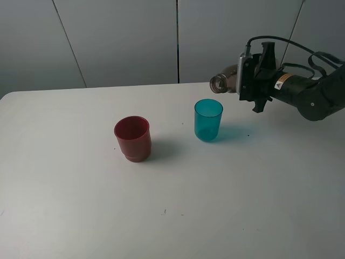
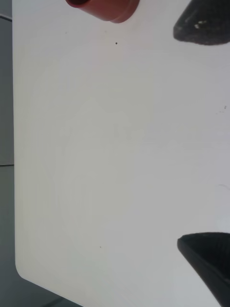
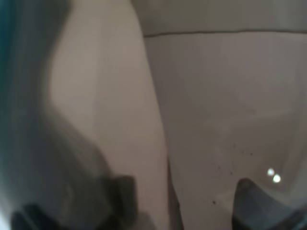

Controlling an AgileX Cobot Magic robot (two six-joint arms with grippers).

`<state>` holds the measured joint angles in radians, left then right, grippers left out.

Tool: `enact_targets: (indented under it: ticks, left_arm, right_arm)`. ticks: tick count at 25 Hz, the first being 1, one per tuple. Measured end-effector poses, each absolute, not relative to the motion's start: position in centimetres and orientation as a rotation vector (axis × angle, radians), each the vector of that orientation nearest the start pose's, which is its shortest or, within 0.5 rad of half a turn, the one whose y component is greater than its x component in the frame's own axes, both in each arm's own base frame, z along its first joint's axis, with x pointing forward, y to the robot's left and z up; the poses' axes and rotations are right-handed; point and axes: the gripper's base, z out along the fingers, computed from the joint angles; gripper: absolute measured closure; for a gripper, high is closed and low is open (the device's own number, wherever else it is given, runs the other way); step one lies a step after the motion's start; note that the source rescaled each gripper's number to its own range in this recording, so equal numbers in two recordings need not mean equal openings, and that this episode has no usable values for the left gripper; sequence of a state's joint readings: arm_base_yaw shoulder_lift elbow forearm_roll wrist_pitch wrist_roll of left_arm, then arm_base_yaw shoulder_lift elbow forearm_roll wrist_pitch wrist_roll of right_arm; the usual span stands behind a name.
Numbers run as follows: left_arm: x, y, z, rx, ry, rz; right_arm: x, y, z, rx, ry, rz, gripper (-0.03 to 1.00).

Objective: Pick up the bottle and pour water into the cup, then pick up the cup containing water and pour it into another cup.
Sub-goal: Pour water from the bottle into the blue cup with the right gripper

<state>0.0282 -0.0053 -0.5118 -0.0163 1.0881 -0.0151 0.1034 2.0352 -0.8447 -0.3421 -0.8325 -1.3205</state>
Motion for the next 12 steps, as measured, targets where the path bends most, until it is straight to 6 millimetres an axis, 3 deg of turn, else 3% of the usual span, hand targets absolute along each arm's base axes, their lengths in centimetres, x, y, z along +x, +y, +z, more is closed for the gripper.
enact_targets:
  ticks: [12]
  left_arm:
    - [-0.82, -0.15, 27.83, -0.043, 2.054, -0.011]
  right_arm:
    - [37.30, 6.29, 11.79, -1.576, 1.130, -0.780, 0.97]
